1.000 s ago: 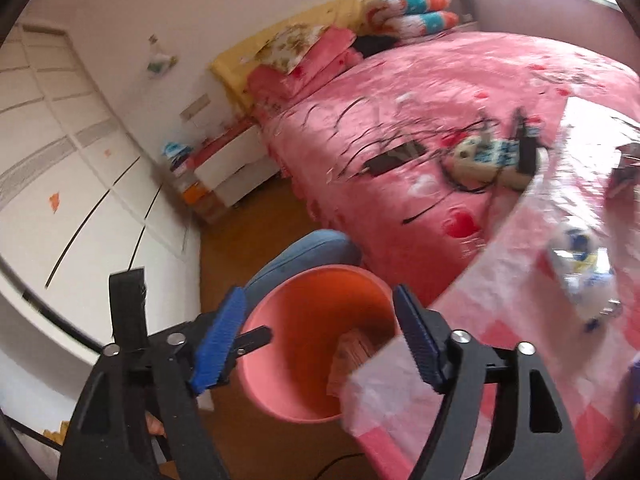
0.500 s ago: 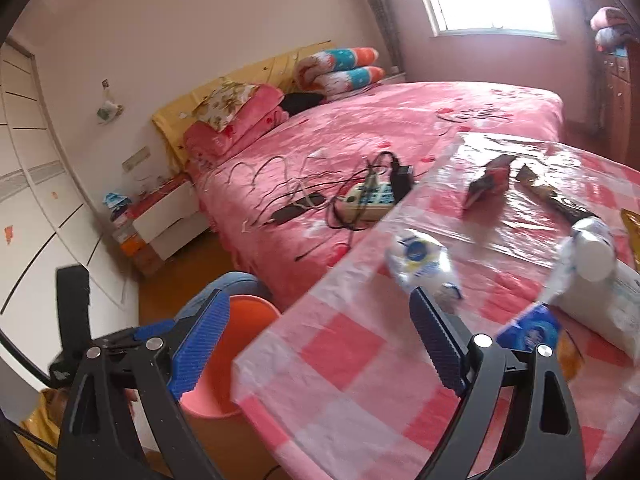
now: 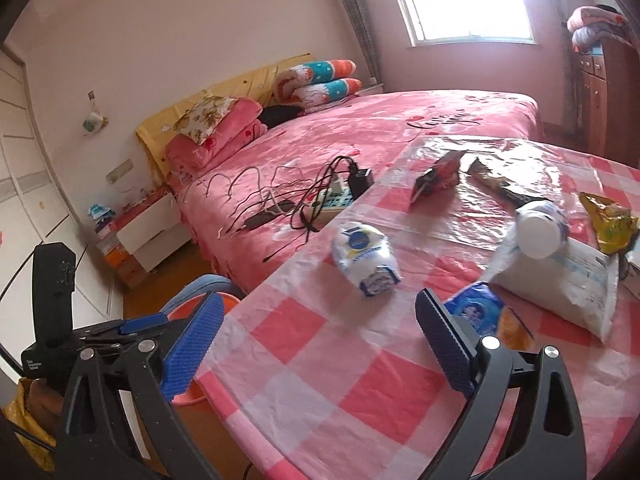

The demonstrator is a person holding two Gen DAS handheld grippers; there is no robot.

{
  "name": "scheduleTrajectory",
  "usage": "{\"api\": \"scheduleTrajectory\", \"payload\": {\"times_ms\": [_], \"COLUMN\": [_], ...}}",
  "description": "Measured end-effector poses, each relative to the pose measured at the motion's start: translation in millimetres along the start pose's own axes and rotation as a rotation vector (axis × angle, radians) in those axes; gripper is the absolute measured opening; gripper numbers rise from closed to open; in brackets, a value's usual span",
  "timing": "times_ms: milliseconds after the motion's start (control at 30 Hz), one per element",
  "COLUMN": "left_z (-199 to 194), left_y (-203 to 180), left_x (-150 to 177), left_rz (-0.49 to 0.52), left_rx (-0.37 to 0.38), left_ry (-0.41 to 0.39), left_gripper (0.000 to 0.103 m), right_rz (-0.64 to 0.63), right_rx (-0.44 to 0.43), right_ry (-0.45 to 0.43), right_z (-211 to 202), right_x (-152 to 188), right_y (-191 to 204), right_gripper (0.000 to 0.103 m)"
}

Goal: Collect trash
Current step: 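Move both empty tools back over the table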

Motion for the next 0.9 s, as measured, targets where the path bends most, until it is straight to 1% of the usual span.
{"api": "scheduleTrajectory", "payload": {"times_ms": [200, 500, 667, 800, 900], "left_z": [3.1, 14.1, 24.8, 42.3, 58.0], "left_y": [-19.3, -59.4, -86.6, -107.8, -117.3], "left_x": [-1.8, -14.3, -24.1, -33.2, -37.2], "left_rz": [0.017, 0.077, 0.127, 0.17, 0.161], "left_rx": [0.011, 0.018, 0.029, 0.033, 0.043], "left_ry": [0.01, 0.027, 0.036, 0.056, 0.079], "left_gripper": [0.084, 0.084, 0.084, 0.084, 0.084], "right_rz": [0.032, 0.123, 0.18, 0.24, 0.292], "right_rx": [0.014, 0.031, 0.047, 0.062, 0.081], "right_ry": [-0.03, -0.065, -0.094, -0.104, -0.107], "right_z": [-13.3, -29.3, -41.0, -46.2, -49.9], "right_x": [-0.8, -2.1, -5.0, -7.0, -5.7], "right_y": [-19.9, -68.2, -96.9, -123.2, -145.8], "right_gripper": [0.095, 0.095, 0.095, 0.095, 0.095]}}
Point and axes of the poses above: each gripper's, at about its wrist camera, not at the fingertips, and z roughly the way its jaws point, y to its left, x to its underside, the point moved 1 cm from there along z, roughly the way its jaws point, and after that the axes turned 4 degrees about x, right-handed, at the moved point
